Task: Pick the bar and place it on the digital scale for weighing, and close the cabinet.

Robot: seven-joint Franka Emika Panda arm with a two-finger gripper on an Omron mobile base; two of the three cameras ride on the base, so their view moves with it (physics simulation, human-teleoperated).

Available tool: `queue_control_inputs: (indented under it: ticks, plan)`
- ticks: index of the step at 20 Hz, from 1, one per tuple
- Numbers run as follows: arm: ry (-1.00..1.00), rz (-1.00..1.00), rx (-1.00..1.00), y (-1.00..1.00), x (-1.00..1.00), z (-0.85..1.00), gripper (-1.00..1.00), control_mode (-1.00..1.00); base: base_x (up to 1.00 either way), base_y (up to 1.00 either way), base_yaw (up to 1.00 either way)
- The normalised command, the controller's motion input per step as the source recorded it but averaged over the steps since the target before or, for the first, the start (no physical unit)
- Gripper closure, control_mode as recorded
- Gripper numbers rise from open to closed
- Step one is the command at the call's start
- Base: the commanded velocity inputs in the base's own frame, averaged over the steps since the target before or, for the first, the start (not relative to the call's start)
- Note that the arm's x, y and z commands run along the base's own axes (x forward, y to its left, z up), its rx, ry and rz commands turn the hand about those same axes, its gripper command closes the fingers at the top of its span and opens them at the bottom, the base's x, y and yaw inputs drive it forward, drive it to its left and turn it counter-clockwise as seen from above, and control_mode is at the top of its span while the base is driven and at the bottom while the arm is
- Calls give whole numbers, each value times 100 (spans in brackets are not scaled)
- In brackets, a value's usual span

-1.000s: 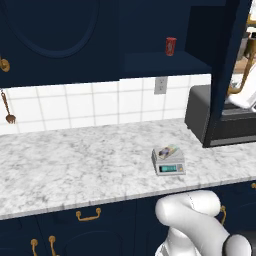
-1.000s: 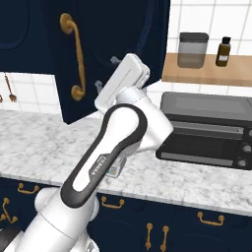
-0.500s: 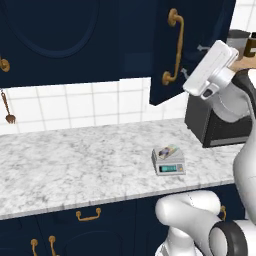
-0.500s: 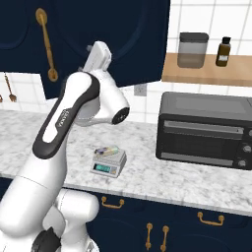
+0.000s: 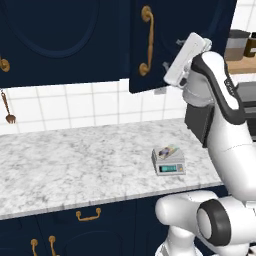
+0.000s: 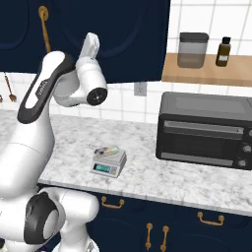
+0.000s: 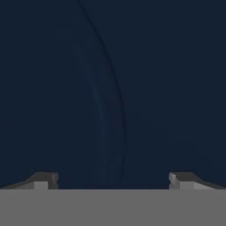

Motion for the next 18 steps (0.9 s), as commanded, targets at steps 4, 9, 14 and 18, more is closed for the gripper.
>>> queue_control_inputs:
  ticks: [4, 9, 14, 18]
  plan:
    - [8, -12, -2, 0, 78, -1, -100, -100, 0, 0, 0]
    - [2, 0, 0, 0, 75, 0, -100, -100, 0, 0, 0]
    - [2, 0, 0, 0, 76, -6, -100, -100, 0, 0, 0]
    - [0, 0, 0, 0, 72, -20, -100, -100, 0, 0, 0]
